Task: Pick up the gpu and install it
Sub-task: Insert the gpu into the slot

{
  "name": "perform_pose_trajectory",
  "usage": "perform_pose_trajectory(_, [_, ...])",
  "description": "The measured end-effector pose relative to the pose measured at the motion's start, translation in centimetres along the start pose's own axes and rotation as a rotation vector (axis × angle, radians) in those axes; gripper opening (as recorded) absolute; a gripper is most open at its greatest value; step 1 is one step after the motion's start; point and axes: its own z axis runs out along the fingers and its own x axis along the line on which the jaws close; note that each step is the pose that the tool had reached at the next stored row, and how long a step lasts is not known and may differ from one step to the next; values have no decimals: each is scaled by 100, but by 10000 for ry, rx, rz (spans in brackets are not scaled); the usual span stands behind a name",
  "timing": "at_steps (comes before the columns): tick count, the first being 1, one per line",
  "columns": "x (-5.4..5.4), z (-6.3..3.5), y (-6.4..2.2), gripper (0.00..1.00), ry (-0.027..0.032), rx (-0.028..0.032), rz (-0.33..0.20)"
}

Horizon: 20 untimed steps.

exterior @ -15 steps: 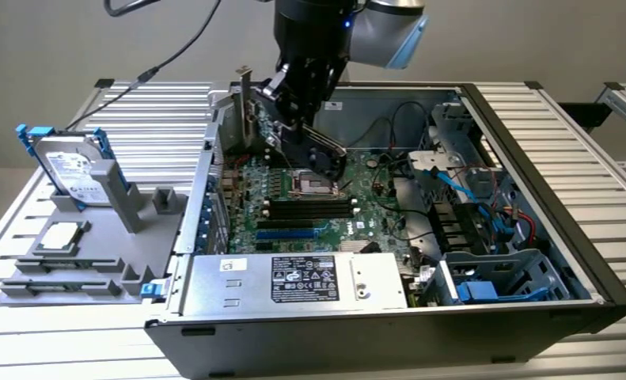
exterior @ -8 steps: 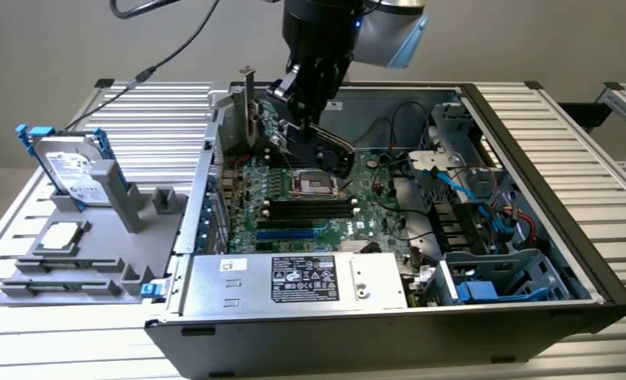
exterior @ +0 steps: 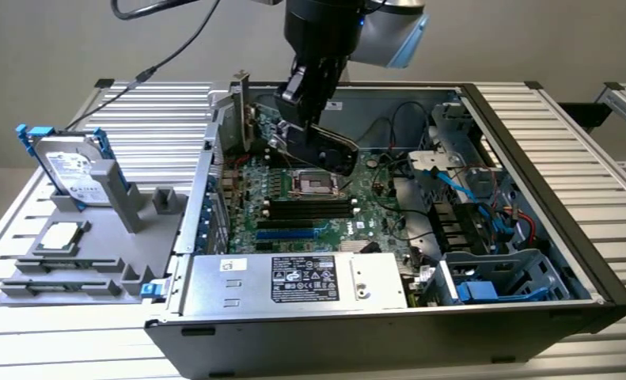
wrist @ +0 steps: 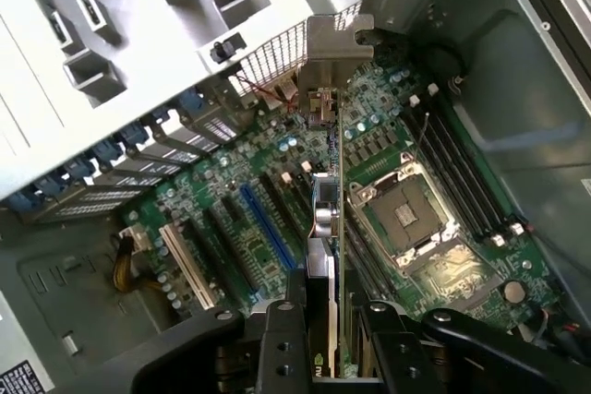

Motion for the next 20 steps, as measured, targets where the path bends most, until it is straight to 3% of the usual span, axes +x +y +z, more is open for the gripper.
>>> perform_pose_trajectory(6, [-1, 0, -1, 27, 114, 14, -1097])
perform_pose_trajectory(11, [0, 0, -1, 27, 149, 45, -1970])
perform_pose_trajectory(17, [0, 0, 0, 27, -54, 53, -2771])
perform_pose_trajectory(20, [-1, 2, 0, 27, -91, 34, -3246])
